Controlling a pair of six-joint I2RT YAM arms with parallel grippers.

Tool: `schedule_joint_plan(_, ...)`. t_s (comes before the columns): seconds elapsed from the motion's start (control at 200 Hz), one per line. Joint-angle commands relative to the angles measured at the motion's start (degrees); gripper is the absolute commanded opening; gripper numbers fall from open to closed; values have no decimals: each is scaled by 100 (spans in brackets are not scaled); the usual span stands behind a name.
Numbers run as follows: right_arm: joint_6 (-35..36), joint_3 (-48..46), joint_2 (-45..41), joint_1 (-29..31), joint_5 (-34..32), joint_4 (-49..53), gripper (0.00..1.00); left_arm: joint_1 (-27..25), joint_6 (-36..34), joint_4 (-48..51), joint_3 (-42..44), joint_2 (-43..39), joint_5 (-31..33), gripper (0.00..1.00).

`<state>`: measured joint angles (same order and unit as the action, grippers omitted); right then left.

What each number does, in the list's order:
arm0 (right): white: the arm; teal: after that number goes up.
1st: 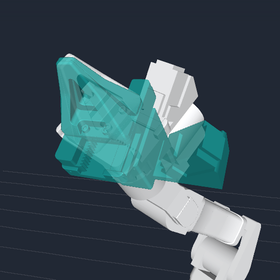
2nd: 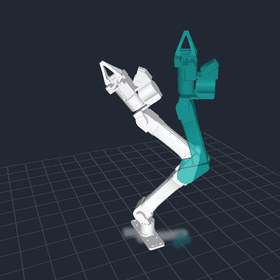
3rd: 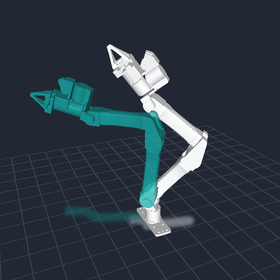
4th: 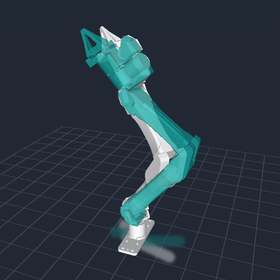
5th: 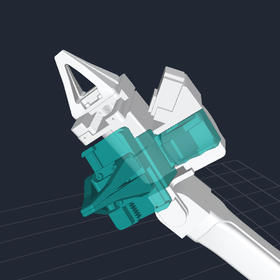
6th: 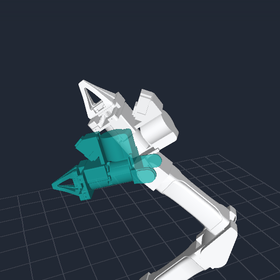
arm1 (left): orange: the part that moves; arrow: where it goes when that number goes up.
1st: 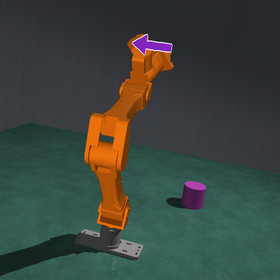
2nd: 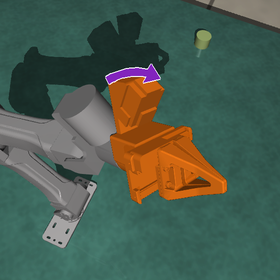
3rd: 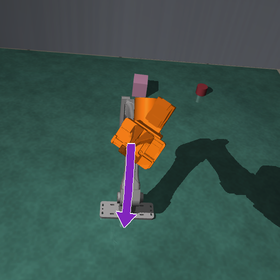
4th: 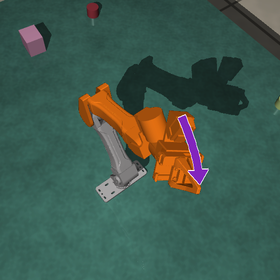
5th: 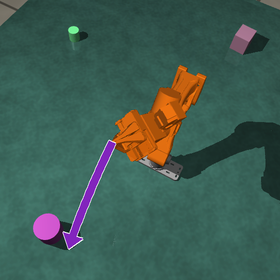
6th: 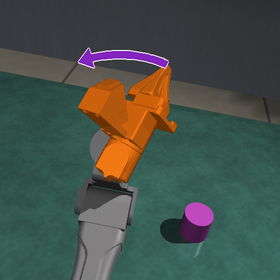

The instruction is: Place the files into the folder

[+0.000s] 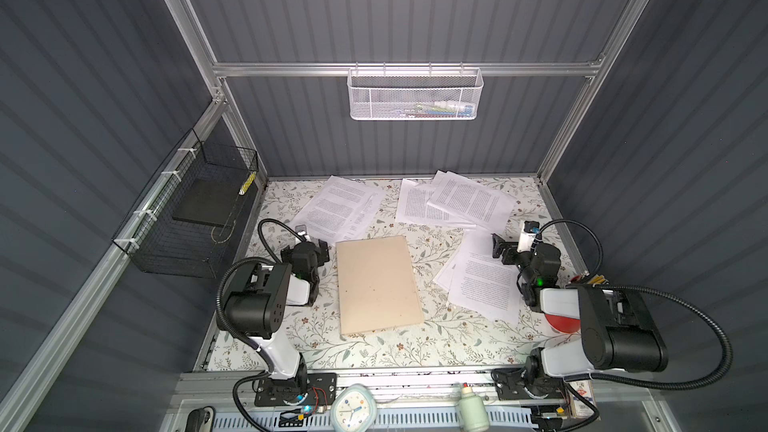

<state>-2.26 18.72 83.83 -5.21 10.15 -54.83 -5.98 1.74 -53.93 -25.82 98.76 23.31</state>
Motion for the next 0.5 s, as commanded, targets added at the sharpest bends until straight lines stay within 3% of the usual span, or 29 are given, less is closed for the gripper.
schedule_joint_plan(0.0,99,-28,-15,3,63,-134,99,-35,-18,-33,-54,-10,51,100)
schedule_joint_plan(0.495,94,-81,-37,5,32,-221,99,-9,59,-41,-19,-38,82,100)
